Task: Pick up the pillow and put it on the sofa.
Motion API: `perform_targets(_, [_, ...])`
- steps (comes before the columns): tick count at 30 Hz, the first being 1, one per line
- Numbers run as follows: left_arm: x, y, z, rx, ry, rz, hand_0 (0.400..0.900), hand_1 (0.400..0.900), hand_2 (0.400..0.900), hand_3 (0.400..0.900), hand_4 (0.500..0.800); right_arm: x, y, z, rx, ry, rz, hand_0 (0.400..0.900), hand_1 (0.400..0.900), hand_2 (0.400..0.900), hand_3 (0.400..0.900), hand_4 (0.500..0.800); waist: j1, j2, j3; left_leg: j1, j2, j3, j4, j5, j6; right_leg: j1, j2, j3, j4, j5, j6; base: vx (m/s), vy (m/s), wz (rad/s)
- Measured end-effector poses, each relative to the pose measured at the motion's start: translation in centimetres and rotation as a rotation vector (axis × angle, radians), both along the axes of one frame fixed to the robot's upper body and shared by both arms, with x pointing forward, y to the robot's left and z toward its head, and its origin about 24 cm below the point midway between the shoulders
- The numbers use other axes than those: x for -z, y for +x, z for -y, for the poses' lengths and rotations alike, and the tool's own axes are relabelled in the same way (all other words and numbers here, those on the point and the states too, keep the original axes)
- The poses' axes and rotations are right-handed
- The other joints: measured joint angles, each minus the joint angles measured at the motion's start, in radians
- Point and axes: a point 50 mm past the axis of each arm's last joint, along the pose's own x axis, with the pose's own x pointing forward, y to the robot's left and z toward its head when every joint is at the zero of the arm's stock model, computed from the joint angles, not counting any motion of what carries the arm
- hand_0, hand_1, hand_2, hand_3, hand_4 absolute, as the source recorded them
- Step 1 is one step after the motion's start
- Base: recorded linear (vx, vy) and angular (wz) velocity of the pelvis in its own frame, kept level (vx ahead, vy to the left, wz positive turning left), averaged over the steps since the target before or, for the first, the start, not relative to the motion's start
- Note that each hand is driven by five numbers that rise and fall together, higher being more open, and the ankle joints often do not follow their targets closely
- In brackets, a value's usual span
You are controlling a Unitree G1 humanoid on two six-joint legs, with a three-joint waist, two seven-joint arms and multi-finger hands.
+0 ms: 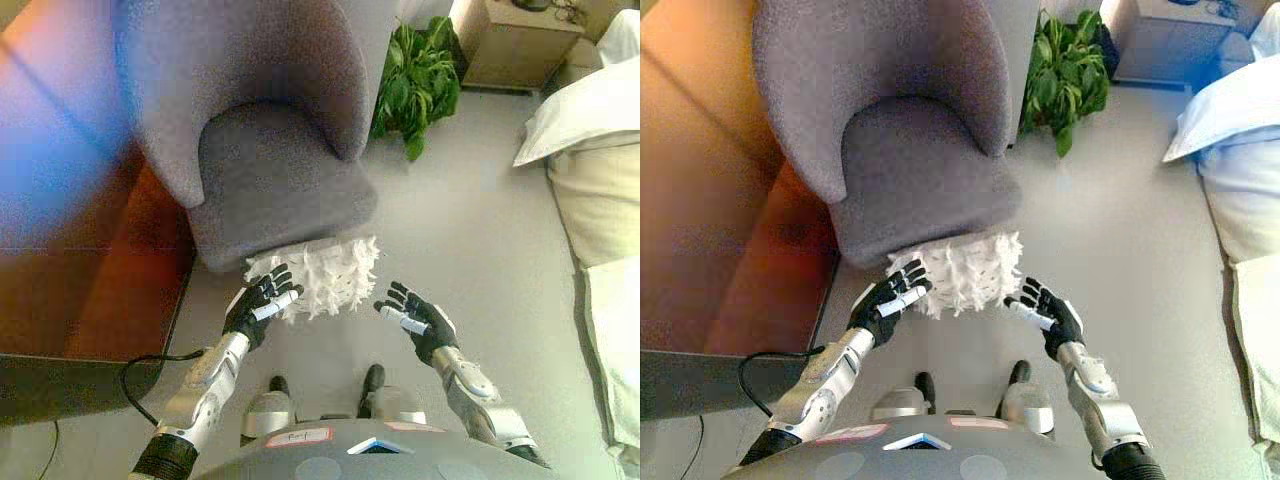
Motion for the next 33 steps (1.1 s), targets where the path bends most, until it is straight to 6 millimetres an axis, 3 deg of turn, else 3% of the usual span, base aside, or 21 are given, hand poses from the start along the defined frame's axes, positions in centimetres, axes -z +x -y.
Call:
perform_targets(29, [-0.08,-0.15,-0.35,-0.021,0.003,0.015,0.9,0.9,0.9,0.9,0.8,-0.03,0.02,0.21,0.0,-0.055,0.003,0.9,0.9,0.9,0.9,0.8,0.0,-0.001,0.0,0.016,0.008,0.014,0.005,-0.001,0.0,-0.001,0.009,0.018,-0.002,-0.001,-0.001,-0.01,-0.049,-0.04])
perform_targets(33, [-0.17,-0.1,-0.48,-0.032,-0.004,0.022,0.9,0.9,0.9,0.9,0.8,-0.18,0.34,0.13,-0.016,-0.049,0.014,0.9,0.9,0.9,0.9,0.8,0.005,-0.007,0.013,-0.027,0.022,0.01,0.109,-0.034,-0.001,-0.015,0.013,0.05,-0.002,-0.008,-0.012,-0.03,-0.094,-0.26])
